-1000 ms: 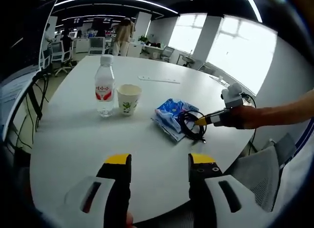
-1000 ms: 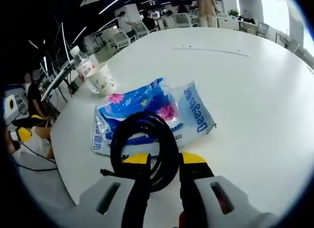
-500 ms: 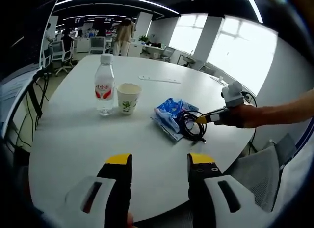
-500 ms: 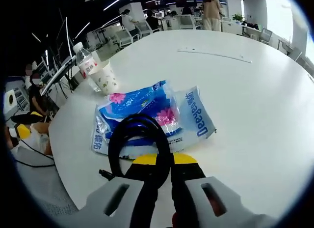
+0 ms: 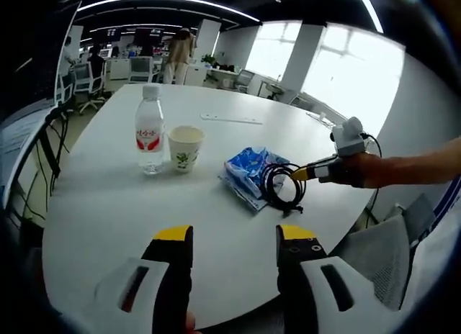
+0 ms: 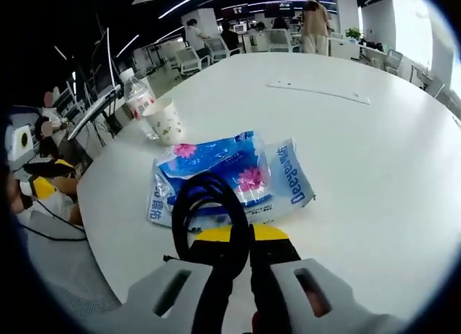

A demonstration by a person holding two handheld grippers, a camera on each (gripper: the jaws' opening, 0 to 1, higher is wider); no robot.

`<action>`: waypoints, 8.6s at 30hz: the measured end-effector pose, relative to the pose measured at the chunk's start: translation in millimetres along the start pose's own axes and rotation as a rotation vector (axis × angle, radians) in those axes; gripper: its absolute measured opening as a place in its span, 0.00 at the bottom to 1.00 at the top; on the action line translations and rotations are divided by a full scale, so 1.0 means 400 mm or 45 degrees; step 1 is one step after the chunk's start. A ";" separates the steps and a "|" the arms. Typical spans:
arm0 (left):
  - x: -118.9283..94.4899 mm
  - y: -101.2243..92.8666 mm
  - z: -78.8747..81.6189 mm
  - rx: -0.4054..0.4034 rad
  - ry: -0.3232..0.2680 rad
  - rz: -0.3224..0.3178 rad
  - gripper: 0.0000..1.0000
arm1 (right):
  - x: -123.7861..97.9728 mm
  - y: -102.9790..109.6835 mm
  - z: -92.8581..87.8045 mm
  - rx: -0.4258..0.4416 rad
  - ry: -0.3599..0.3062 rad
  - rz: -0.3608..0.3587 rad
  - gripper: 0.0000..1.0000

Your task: Arrange the tabletop items into an orderly group along one side of the table until the central work area is clear of visible clutter.

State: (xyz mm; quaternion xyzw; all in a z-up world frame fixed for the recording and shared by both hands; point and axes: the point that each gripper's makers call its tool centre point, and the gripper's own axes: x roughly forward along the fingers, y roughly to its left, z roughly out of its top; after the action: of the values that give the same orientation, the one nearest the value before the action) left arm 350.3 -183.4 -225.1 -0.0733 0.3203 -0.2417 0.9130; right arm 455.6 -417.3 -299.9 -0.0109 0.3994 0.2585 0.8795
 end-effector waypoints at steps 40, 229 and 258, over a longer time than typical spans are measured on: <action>0.037 -0.064 0.012 0.070 0.030 -0.084 0.45 | -0.215 -0.177 -0.031 0.089 -0.131 -0.186 0.04; -0.023 0.018 -0.011 -0.023 0.018 0.049 0.47 | 0.081 -0.065 0.126 0.035 0.011 0.048 0.25; -0.071 0.042 -0.036 -0.072 0.013 0.128 0.47 | 0.176 -0.065 0.132 -0.016 0.063 0.021 0.04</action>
State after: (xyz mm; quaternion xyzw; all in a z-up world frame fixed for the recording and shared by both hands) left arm 328.8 -154.5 -225.7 -0.0816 0.3350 -0.1868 0.9199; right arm 543.1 -396.7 -318.7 -0.0194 0.4195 0.2680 0.8671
